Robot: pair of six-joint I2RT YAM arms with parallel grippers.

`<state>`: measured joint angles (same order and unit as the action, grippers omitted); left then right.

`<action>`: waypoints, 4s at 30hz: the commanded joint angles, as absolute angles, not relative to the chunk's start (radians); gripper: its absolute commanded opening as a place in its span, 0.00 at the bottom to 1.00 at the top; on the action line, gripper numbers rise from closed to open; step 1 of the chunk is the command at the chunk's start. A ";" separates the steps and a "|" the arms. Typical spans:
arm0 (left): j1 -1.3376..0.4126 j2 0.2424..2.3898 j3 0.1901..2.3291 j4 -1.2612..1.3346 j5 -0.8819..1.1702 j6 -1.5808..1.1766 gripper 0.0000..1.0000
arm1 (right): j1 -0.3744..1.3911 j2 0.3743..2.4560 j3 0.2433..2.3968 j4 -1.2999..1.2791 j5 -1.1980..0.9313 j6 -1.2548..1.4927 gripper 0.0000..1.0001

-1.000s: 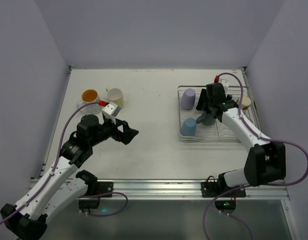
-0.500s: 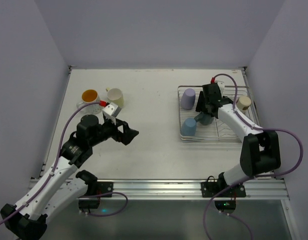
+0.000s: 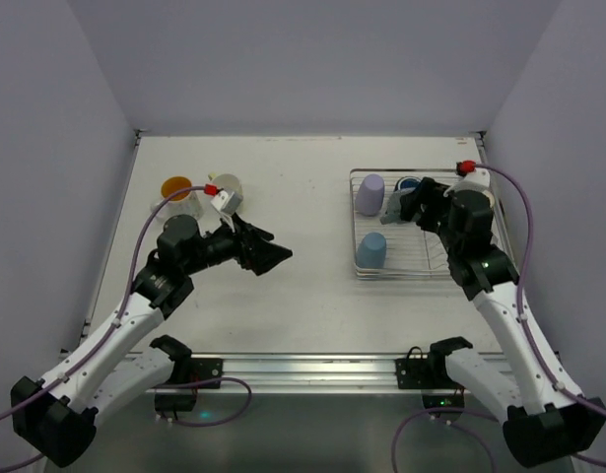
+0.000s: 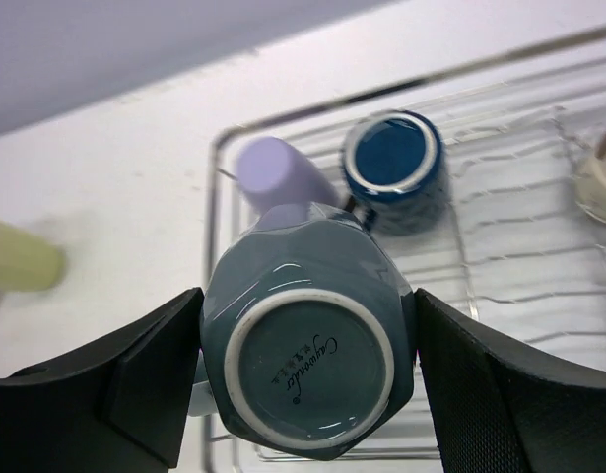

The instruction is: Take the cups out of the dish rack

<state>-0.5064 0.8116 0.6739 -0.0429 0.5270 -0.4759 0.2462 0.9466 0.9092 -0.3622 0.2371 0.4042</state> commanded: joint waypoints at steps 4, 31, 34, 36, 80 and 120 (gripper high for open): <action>-0.517 0.903 0.634 0.374 0.666 -0.805 0.88 | 0.248 0.712 0.758 -0.051 -0.219 0.599 0.21; -0.700 1.163 0.629 0.922 0.515 -1.074 0.11 | 0.483 0.853 0.451 0.764 -0.520 1.068 0.21; -0.700 1.145 0.618 0.936 0.508 -1.075 0.00 | 0.485 0.879 0.437 0.824 -0.534 1.091 0.52; -0.698 1.077 0.609 0.857 0.456 -1.023 0.00 | 0.485 0.877 0.440 0.799 -0.526 1.078 0.91; -0.457 2.131 1.902 -0.683 -0.164 -0.147 0.13 | 0.443 0.632 0.601 -0.158 -0.051 0.571 0.99; -0.474 0.554 0.620 -0.327 0.195 -0.316 0.93 | 0.454 1.052 0.839 -0.482 0.041 0.396 0.80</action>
<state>-0.4725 0.5995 0.6491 -0.3561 0.2214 -0.3222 0.4324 1.0206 0.8093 -0.4572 0.0666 0.4072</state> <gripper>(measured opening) 0.926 0.812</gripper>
